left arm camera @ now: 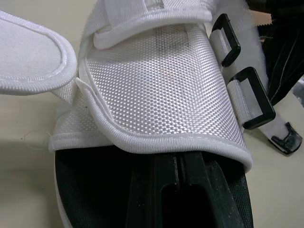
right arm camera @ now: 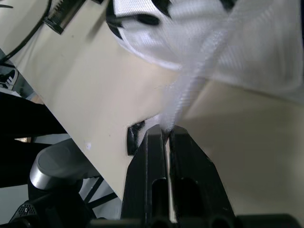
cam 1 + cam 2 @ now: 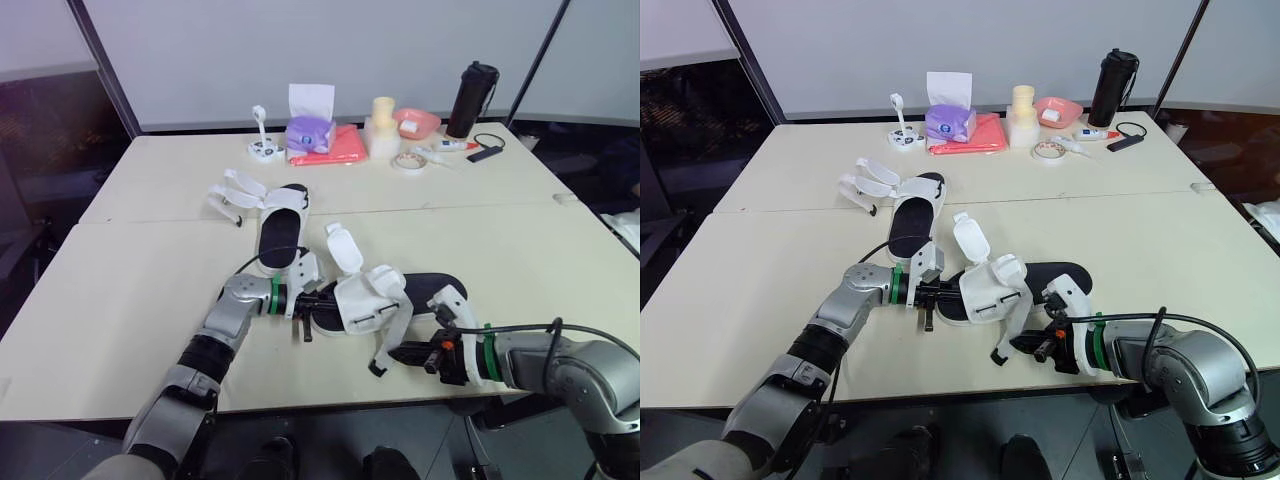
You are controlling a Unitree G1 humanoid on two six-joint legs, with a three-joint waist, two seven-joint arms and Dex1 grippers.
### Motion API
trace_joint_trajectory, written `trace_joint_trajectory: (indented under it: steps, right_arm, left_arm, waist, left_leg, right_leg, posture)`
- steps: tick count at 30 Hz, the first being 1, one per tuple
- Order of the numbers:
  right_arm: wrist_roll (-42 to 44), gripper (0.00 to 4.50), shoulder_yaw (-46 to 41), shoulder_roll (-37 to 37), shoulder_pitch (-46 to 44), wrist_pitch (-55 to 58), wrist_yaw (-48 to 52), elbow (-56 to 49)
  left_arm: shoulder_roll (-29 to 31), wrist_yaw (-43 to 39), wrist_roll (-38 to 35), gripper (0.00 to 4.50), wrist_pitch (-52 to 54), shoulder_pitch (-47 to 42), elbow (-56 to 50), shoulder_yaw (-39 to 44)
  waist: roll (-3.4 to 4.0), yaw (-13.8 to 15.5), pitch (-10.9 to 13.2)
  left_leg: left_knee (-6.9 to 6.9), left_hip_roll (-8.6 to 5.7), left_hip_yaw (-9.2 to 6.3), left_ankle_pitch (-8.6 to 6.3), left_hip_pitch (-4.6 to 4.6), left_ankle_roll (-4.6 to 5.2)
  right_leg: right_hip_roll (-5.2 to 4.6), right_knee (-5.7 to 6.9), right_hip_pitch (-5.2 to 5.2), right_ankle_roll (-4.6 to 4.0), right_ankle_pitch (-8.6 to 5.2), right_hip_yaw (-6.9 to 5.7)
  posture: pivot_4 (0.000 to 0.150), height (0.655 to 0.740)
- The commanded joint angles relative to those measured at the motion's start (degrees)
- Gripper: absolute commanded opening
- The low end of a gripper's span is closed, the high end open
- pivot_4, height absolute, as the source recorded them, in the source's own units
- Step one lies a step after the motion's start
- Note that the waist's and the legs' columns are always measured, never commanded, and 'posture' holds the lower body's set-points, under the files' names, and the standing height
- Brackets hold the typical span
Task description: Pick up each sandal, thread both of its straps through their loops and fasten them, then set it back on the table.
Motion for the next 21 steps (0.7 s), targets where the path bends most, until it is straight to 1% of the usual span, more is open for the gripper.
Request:
trace_joint_trajectory:
  steps: [1,4,10,17,18,20,21]
  right_arm:
    - [2.40,1.94,-4.19,1.67,-0.93,1.64,-2.06,-0.48]
    - [4.92,3.50,-7.89,4.82,-3.38,4.96,-4.84,1.90]
    - [7.70,3.50,-11.94,10.29,-6.69,10.08,-9.60,4.31]
    - [9.02,3.50,-12.16,14.47,-6.22,12.47,-12.44,2.96]
    - [9.00,3.27,-12.01,14.67,-6.29,12.54,-12.62,2.88]
    - [8.99,2.61,-11.64,15.17,-6.59,12.63,-13.12,2.89]
    - [9.09,2.11,-11.33,15.33,-6.86,12.59,-13.24,2.86]
  left_arm:
    - [0.16,0.57,0.47,0.00,0.08,0.62,-0.32,-0.43]
    - [0.13,0.50,0.55,0.00,0.03,0.62,-0.21,-0.54]
    - [0.03,0.50,0.60,0.00,-0.01,0.61,-0.28,-0.65]
    - [0.29,0.74,0.66,0.00,-0.11,0.84,-0.52,-0.57]
    - [0.32,0.75,0.69,0.00,-0.17,0.90,-0.51,-0.59]
    - [0.31,0.76,0.72,0.00,-0.22,0.86,-0.40,-0.61]
    - [0.27,0.79,0.74,0.00,-0.27,0.80,-0.31,-0.62]
  waist:
    - [0.00,-0.02,0.00]
    - [0.00,-0.04,0.00]
    - [0.00,-0.13,0.00]
    - [0.02,-0.32,-0.01]
    - [0.02,-0.29,-0.01]
    - [0.02,-0.28,-0.01]
    - [0.02,-0.29,-0.01]
  left_leg:
    - [0.00,0.00,0.00,0.00,0.00,0.00]
    - [0.00,0.00,0.00,0.00,0.00,0.00]
    - [-0.02,0.00,-0.02,0.00,0.00,0.00]
    - [-0.03,0.01,-0.01,0.00,0.01,0.00]
    - [-0.04,0.00,-0.01,0.00,0.00,0.00]
    - [-0.04,0.00,-0.01,0.00,0.00,0.00]
    - [-0.04,0.00,-0.01,0.00,0.00,0.00]
  right_leg:
    - [0.00,0.00,0.00,0.00,0.00,0.00]
    - [0.00,0.00,0.00,0.00,0.00,0.00]
    - [0.00,0.00,-0.01,0.00,0.00,0.00]
    - [0.02,0.02,-0.04,-0.01,0.00,0.01]
    - [0.02,0.02,-0.05,-0.01,0.00,0.01]
    - [0.02,0.02,-0.05,0.00,0.00,0.01]
    - [0.02,0.02,-0.04,0.00,0.00,0.01]
  posture:
    - [0.150,0.7344]
    - [0.150,0.7344]
    - [0.150,0.7344]
    - [0.150,0.7344]
    - [0.150,0.7344]
    - [0.150,0.7344]
    - [0.150,0.7344]
